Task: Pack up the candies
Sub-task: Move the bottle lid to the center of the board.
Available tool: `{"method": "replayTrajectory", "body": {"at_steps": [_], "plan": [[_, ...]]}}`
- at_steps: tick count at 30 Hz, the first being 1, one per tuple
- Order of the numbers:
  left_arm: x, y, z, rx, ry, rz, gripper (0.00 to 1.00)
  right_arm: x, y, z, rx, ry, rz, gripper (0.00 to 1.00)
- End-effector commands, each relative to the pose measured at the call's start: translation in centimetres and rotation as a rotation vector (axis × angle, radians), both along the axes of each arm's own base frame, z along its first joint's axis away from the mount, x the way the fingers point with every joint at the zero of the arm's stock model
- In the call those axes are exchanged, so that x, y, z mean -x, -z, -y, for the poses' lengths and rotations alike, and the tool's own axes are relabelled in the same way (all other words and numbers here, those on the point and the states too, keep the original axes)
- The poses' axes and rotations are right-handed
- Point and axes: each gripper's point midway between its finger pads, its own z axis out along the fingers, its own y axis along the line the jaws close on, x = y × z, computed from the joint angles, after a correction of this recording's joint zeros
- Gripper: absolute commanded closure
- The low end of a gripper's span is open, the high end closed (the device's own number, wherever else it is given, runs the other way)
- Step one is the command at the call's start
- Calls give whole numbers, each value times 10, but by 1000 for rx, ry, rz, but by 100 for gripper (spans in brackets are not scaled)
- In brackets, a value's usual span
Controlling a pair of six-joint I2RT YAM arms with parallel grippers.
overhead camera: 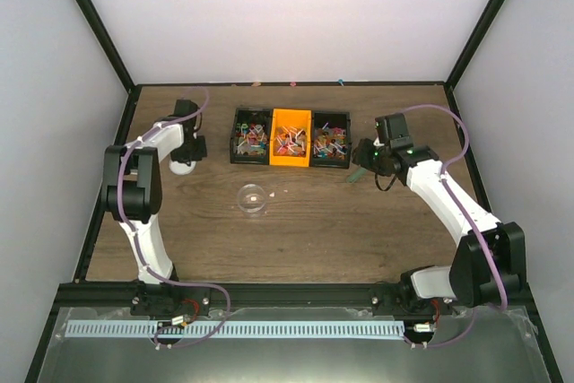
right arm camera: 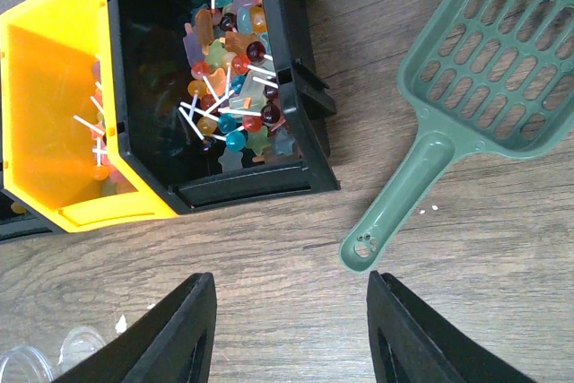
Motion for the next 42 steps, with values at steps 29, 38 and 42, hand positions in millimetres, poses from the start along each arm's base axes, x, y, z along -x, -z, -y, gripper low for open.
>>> {"method": "replayTrajectory", "body": {"at_steps": [29,38,42], "plan": [[58,23,35,42,98,-102,96,-10,6,-12,-6,-51,-11,50],[104,19,69,74,183,-132,96,-5,8,-11,-9,-44,-25,49],[116,18,72,86,194,-123,86,-9,4,-1,31,2,-12,44]]}}
